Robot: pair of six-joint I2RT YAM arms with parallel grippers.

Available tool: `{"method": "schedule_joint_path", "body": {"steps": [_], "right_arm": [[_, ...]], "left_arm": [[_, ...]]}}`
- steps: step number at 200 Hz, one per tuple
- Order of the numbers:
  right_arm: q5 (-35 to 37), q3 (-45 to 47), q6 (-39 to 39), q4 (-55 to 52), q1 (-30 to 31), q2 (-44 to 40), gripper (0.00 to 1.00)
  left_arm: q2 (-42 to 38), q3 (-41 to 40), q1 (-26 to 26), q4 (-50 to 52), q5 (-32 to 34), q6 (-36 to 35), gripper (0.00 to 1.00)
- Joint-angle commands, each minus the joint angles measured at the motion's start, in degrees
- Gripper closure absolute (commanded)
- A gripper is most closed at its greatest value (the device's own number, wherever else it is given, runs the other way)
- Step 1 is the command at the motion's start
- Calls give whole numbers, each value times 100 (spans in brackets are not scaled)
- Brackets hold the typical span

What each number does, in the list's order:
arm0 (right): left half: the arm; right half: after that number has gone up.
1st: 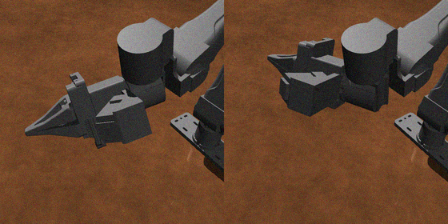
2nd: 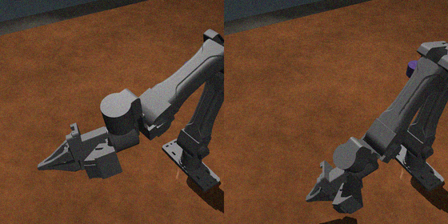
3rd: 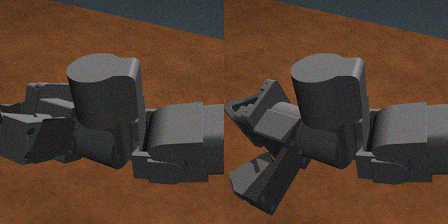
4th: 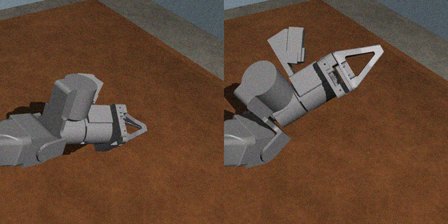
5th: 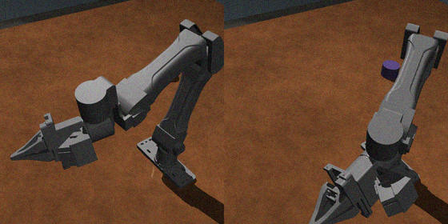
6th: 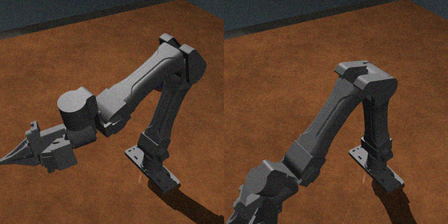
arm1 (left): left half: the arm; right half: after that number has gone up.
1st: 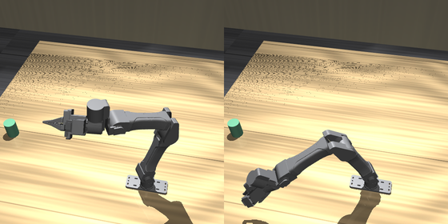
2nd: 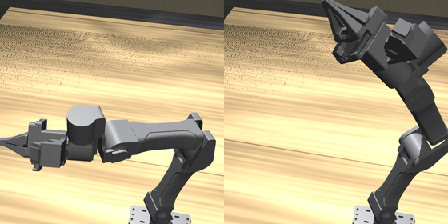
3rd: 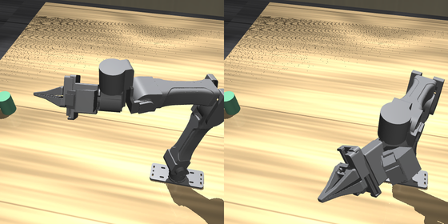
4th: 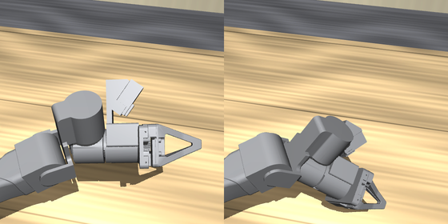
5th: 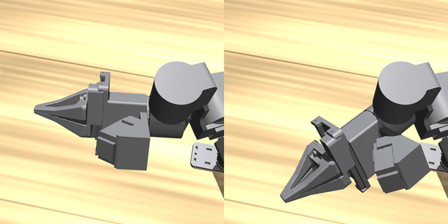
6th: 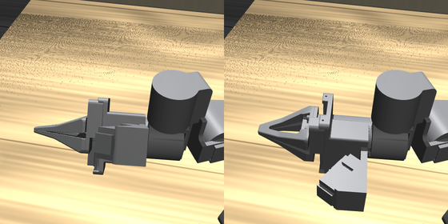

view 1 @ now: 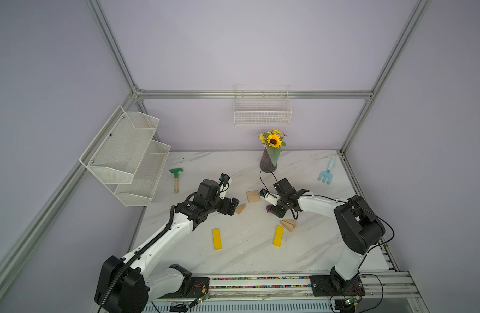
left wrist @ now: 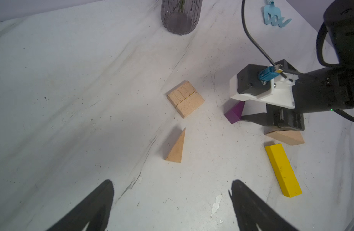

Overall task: Assemble a small pinwheel with building blocks
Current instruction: Pick up the building block from the center of the board, then assemble the building block at the center of the board.

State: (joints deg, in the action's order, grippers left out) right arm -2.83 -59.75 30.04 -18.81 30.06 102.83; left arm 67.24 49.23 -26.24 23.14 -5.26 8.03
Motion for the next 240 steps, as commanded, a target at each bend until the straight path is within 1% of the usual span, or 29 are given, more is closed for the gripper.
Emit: {"method": "schedule_joint_path", "body": {"steps": [1,20,41,77,102,122,144,172,205,240], "right_arm": [[-156,-197,-232,149,35,139,59],[-263,-223,-322,157,35,206,71],[-307,-221,-387,154,35,203,77],[-367,-207,-572,130,27,202,91],[-290,-262,-937,125,-16,317,97],[-23,-415,-1441,99,-119,508,99],[-8,-664,-1857,123,-249,747,100],[129,-1218,-2330,59,-308,1236,100],[304,-2049,-2661,-223,-313,1852,100],[255,-2788,-2807,-386,-317,2331,100]], "left_arm": [[-150,-45,48,-214,-68,160,7],[-150,-78,45,-213,-70,193,6],[-163,-96,43,-211,-98,207,6],[-203,-137,50,-215,-80,203,6],[-236,-176,51,-213,-67,237,5],[-271,-195,44,-241,-102,292,5],[-265,-187,49,-257,-107,322,5],[-247,-134,49,-183,-133,338,4],[-308,-164,44,-164,-221,387,4],[-379,-211,50,-126,-217,391,4]]}}
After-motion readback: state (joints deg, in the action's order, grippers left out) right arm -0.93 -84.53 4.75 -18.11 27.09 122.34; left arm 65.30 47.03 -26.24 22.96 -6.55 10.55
